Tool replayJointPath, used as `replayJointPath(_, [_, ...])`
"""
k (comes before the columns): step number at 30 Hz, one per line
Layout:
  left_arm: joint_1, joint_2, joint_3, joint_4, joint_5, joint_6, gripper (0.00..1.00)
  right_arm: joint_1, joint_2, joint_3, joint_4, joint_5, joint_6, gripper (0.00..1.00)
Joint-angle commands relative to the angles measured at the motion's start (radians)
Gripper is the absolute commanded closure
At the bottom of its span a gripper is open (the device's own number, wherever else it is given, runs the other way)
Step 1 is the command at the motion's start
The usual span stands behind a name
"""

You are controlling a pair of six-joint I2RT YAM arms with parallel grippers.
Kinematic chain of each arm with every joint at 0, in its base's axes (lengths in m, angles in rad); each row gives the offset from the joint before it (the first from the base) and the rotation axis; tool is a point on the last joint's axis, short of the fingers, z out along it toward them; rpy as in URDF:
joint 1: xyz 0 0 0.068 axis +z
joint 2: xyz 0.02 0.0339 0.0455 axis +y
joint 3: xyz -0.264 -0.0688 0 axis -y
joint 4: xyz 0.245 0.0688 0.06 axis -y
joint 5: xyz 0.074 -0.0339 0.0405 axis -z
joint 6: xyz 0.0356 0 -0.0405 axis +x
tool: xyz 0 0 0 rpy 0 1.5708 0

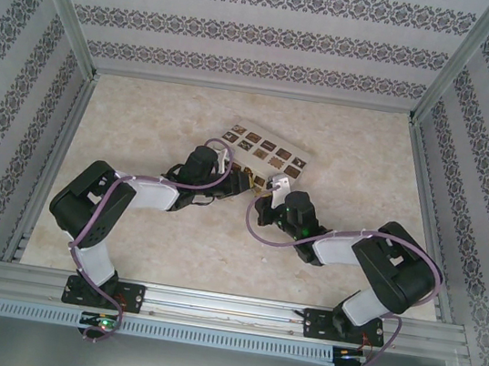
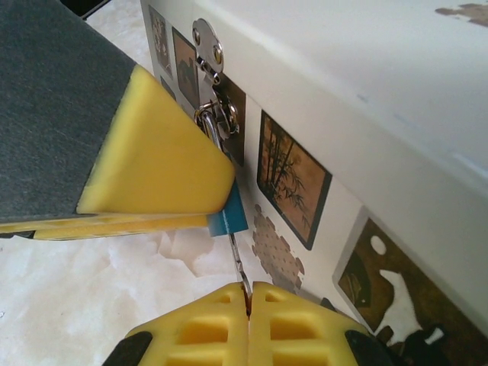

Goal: Unlock the padlock with the key

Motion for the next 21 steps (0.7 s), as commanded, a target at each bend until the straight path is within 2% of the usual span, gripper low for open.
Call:
replayJointPath(1, [-0.018,0.001,0.027,0.003,0.050,-0.013,0.76,-0.016,0.017,0.019,0.116,-0.014,0.015,1.00])
replayJointPath(21, [-0.034,0.005,0.045,-0.012,0.050,-0.011,0.76,-0.037,0.097,0.123,0.169,-0.103,-0.028,1.00])
